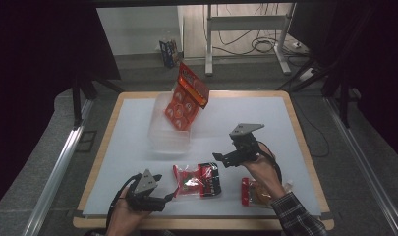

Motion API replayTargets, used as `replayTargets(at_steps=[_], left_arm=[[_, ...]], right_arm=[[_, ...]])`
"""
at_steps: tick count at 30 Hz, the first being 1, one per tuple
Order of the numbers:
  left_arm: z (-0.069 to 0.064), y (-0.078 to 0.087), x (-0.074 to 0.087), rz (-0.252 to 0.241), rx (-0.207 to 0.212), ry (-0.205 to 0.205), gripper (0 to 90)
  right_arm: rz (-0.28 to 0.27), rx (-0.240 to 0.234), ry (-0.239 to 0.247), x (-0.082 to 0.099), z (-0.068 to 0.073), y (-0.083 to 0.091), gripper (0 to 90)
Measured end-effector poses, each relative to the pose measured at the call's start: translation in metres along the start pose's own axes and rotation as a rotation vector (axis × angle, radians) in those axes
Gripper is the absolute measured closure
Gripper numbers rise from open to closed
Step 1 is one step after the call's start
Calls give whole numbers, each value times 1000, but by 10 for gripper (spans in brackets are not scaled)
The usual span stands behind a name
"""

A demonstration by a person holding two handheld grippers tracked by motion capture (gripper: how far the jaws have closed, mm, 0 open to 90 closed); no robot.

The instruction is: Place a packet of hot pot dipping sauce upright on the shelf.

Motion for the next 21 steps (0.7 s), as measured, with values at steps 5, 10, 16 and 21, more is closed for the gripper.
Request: replayTargets(at_steps=[5, 10, 16, 21], left_arm=[[0, 0, -2, -19, 4, 11, 287], [-2, 0, -4, -31, 18, 10, 343], [-2, -3, -8, -50, 33, 27, 436], [-1, -3, -9, -60, 40, 36, 513]], right_arm=[[-9, 1, -1, 4, 4, 6, 5], [-5, -6, -6, 10, 11, 10, 5], [22, -14, -11, 24, 21, 15, 0], [38, -12, -5, 34, 28, 20, 0]])
Point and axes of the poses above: each handheld gripper's, and its own axes: y roughly backward along the jaws, x roughly out of its underside, z roughly to its left, the point moved 2 cm from there along -y, roughly forward along the jaws, and after that the axes turned 8 degrees about -z, right-handed, at the moved point
